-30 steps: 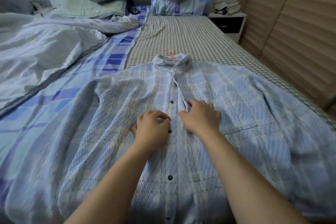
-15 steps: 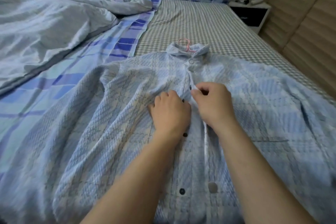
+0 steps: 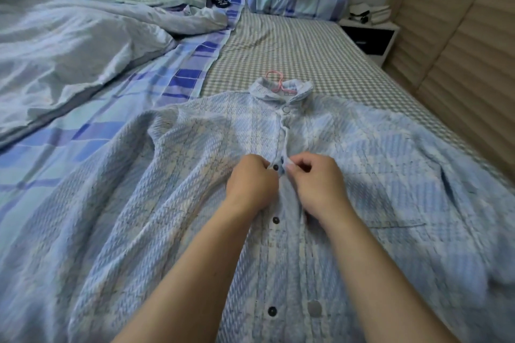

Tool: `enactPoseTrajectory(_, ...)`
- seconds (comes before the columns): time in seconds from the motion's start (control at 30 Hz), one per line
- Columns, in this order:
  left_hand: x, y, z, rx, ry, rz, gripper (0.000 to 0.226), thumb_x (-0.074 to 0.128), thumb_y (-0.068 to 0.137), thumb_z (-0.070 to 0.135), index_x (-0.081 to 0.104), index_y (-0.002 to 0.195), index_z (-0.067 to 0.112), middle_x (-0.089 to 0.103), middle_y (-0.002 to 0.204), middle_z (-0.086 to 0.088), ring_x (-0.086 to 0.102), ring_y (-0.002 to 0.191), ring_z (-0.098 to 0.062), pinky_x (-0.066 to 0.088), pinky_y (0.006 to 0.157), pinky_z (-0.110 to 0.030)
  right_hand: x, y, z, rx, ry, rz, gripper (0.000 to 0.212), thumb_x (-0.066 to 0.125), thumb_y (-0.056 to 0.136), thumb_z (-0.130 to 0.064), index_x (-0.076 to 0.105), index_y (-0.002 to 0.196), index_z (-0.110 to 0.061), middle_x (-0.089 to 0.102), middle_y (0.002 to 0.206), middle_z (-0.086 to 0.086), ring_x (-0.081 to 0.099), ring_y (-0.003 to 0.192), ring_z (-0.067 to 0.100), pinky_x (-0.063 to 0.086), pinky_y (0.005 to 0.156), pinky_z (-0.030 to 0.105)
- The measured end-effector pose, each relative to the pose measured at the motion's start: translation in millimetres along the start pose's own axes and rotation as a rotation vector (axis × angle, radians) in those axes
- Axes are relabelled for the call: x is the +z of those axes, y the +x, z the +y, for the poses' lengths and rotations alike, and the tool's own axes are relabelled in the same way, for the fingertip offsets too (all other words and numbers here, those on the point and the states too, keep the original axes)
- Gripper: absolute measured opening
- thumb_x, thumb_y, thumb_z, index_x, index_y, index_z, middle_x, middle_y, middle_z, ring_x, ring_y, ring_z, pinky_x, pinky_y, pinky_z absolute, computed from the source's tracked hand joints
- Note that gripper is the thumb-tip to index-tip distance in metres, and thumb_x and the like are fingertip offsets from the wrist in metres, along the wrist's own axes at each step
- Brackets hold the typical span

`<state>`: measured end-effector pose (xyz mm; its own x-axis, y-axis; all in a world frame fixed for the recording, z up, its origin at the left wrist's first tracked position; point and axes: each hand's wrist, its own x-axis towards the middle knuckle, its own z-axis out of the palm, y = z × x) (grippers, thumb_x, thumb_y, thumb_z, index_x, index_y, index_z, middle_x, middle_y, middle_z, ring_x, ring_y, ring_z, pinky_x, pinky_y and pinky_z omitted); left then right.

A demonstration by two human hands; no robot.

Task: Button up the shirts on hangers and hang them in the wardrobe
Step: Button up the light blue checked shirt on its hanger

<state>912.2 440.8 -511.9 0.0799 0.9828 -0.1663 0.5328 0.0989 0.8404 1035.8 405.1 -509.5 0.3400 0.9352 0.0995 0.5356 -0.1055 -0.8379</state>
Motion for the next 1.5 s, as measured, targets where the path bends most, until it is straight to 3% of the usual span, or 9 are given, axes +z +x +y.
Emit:
enactPoseTrajectory(0.1, -3.5, -0.4, -3.3, -0.020, -0.109, -0.024, 0.027, 0.062, 0.088, 0.007, 0.052, 0.063, 0.010, 0.038, 0.061, -0.009, 0.035, 0.056, -0.021, 0.028, 0.056, -0.032, 6.6, 0.4, 4.2, -0.006, -0.077, -0.008, 0.013, 0.068, 0.096, -0.021, 0.077, 0.087, -0.019, 0.072, 0.081, -0.007, 0.066, 0.079, 0.013, 0.057, 0.078, 0.040)
enactPoseTrajectory(0.2, -11.5, -4.1, -6.9, -0.010, -0.235, -0.018, 0.015, 0.071, 0.092, 0.014, 0.071, 0.078, 0.009, 0.064, 0.064, -0.003, 0.055, 0.053, -0.013, 0.042, 0.049, -0.021, 3.5, 2.5, 5.8, 0.031, -0.007, -0.021, 0.011, 0.069, 0.095, -0.022, 0.078, 0.088, -0.021, 0.073, 0.080, -0.009, 0.068, 0.079, 0.012, 0.059, 0.080, 0.043)
enactPoseTrajectory(0.3, -14.0, -7.9, -7.8, -0.004, -0.295, -0.013, 0.006, 0.076, 0.090, 0.017, 0.075, 0.092, 0.012, 0.076, 0.083, -0.007, 0.066, 0.067, -0.012, 0.052, 0.061, -0.024, 3.8, 1.7, 6.3, 0.044, 0.035, -0.034, 0.011, 0.070, 0.094, -0.022, 0.078, 0.086, -0.023, 0.074, 0.080, -0.009, 0.070, 0.080, 0.012, 0.059, 0.081, 0.045)
enactPoseTrajectory(0.4, -12.0, -8.6, -8.8, -0.023, -0.308, 0.002, 0.005, 0.076, 0.089, 0.015, 0.076, 0.090, 0.011, 0.076, 0.086, -0.016, 0.063, 0.066, -0.017, 0.051, 0.060, -0.028, 1.8, 1.6, 6.6, 0.062, 0.098, -0.032, 0.008, 0.071, 0.094, -0.019, 0.079, 0.091, -0.019, 0.075, 0.085, -0.007, 0.070, 0.085, 0.012, 0.059, 0.085, 0.044)
enactPoseTrajectory(0.73, -9.2, -9.7, -7.2, -0.051, -0.312, 0.037, 0.006, 0.076, 0.088, 0.014, 0.077, 0.088, 0.009, 0.077, 0.083, -0.012, 0.066, 0.065, -0.015, 0.052, 0.059, -0.026, 3.6, 0.0, 7.0, 0.004, -0.002, -0.043, 0.006, 0.072, 0.093, -0.016, 0.078, 0.090, -0.017, 0.072, 0.086, -0.009, 0.067, 0.085, 0.011, 0.058, 0.084, 0.040)
enactPoseTrajectory(0.97, -6.4, -11.9, -4.7, -0.082, -0.375, 0.078, 0.002, 0.076, 0.082, 0.008, 0.076, 0.084, 0.007, 0.074, 0.074, -0.013, 0.061, 0.059, -0.018, 0.049, 0.056, -0.028, 11.3, -0.1, 6.7, -0.102, -0.144, -0.003, 0.007, 0.069, 0.095, -0.018, 0.075, 0.093, -0.016, 0.067, 0.096, -0.003, 0.062, 0.089, 0.017, 0.048, 0.078, 0.031)
enactPoseTrajectory(1.13, 1.7, -9.8, -5.6, -0.080, -0.358, 0.105, 0.010, 0.076, 0.082, 0.007, 0.071, 0.078, 0.015, 0.066, 0.063, 0.000, 0.055, 0.054, -0.013, 0.044, 0.054, -0.025, 22.4, -8.9, 7.2, -0.276, -0.326, 0.094, 0.012, 0.065, 0.092, -0.010, 0.069, 0.081, -0.008, 0.055, 0.087, 0.002, 0.054, 0.075, 0.025, 0.044, 0.063, 0.037)
enactPoseTrajectory(1.33, 1.8, -4.5, -7.4, -0.128, -0.371, 0.106, 0.011, 0.072, 0.084, 0.003, 0.072, 0.080, 0.013, 0.071, 0.071, -0.008, 0.068, 0.069, -0.026, 0.056, 0.065, -0.036, 32.7, -12.9, 6.1, -0.353, -0.436, 0.146, 0.025, 0.058, 0.089, -0.008, 0.051, 0.065, -0.008, 0.043, 0.077, 0.002, 0.042, 0.066, 0.024, 0.028, 0.054, 0.033)
enactPoseTrajectory(1.5, -4.0, -3.0, -6.8, -0.199, -0.495, 0.075, 0.016, 0.071, 0.086, -0.001, 0.070, 0.078, 0.012, 0.073, 0.077, -0.015, 0.074, 0.082, -0.033, 0.061, 0.081, -0.048, 33.5, -13.0, 6.4, -0.267, -0.323, 0.113, 0.032, 0.059, 0.093, -0.013, 0.055, 0.062, -0.010, 0.040, 0.073, -0.002, 0.043, 0.061, 0.021, 0.028, 0.049, 0.034)
